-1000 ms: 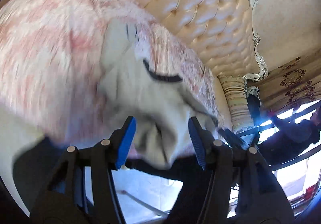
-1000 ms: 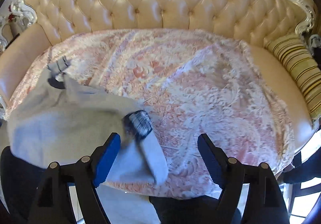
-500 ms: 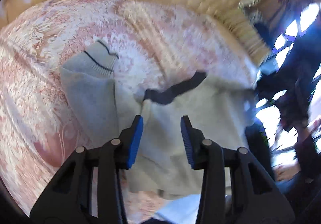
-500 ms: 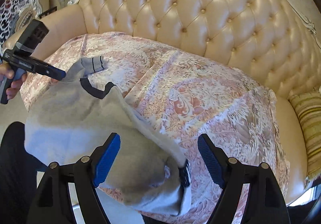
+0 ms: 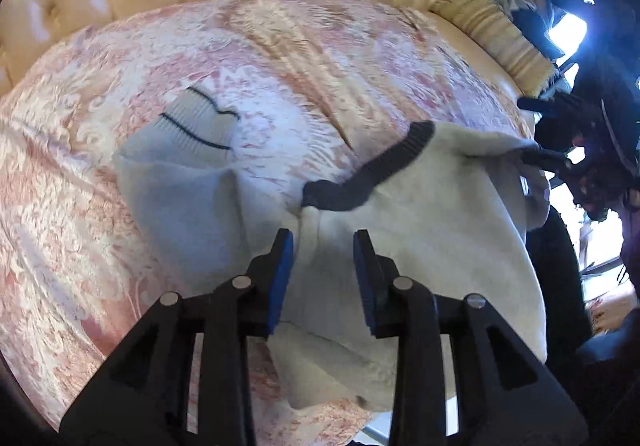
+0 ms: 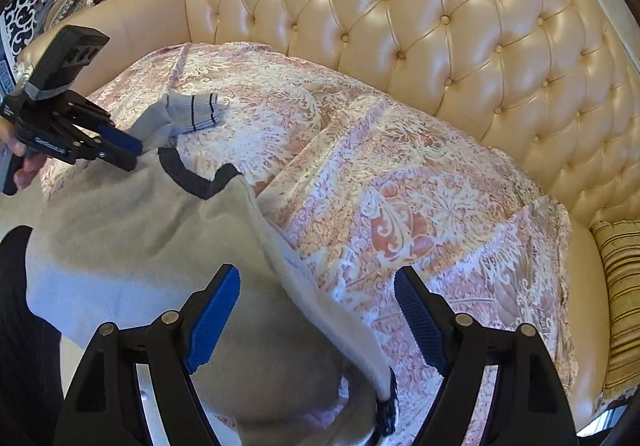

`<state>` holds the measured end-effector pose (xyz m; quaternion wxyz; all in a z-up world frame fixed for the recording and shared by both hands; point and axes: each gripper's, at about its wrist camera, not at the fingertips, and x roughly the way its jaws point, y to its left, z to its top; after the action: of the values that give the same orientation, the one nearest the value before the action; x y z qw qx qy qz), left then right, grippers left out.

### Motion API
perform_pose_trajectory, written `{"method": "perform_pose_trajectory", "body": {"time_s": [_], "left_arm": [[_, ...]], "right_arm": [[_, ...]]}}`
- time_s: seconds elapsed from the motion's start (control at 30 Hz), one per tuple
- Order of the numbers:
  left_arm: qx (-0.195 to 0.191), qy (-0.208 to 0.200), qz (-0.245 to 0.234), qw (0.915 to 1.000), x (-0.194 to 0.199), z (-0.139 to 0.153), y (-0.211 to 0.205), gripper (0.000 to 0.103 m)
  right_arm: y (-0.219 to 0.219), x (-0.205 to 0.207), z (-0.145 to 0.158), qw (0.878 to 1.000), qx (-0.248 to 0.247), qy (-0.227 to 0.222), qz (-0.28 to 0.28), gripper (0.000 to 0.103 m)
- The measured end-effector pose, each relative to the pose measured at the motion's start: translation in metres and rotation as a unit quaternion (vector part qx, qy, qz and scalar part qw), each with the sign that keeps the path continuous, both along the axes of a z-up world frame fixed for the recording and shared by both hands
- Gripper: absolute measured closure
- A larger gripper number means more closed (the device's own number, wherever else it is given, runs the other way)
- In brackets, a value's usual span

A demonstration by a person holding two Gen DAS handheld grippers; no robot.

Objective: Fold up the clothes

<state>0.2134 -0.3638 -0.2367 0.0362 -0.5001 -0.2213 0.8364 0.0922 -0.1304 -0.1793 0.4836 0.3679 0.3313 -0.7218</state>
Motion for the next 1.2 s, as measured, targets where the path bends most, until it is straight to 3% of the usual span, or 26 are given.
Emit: {"method": "perform_pose_trajectory", "body": {"time_s": [0.23, 0.47, 0.57, 0.9, 1.13, 1.17, 1.2], "left_arm": [[0.025, -0.014, -0.036, 0.9989, -0.007, -0.013, 0.005, 0.061], [0.046, -0.021, -0.04, 0.9979, -0.006, -0.017, 0.006, 0.06], [0.052, -0.023, -0.042, 0.9975, -0.005, -0.019, 0.007, 0.085], [-0.019, 0.033, -0.058, 0.9976, 0.017, 0.032, 0.037, 0.089], [-0.062, 0.044, -0.077, 0.9941, 0.02, 0.05, 0.057, 0.089], [-0.063, 0.044, -0.075, 0.9942, 0.021, 0.051, 0.056, 0.089], [-0.064, 0.044, -0.074, 0.9942, 0.021, 0.051, 0.056, 0.089]], "right_arm": [[-0.005, -0.004, -0.005, 1.0, 0.006, -0.009, 0.003, 0.022], [-0.011, -0.009, -0.01, 1.0, 0.01, -0.024, 0.012, 0.022], [-0.017, -0.009, -0.011, 0.999, 0.013, -0.023, 0.018, 0.022], [-0.043, -0.016, -0.022, 0.997, 0.019, -0.048, 0.065, 0.022], [-0.069, -0.019, -0.03, 0.985, 0.012, -0.122, 0.119, 0.022], [-0.073, -0.019, -0.031, 0.983, 0.011, -0.132, 0.127, 0.025], [-0.074, -0.021, -0.033, 0.981, 0.013, -0.144, 0.131, 0.035]]}}
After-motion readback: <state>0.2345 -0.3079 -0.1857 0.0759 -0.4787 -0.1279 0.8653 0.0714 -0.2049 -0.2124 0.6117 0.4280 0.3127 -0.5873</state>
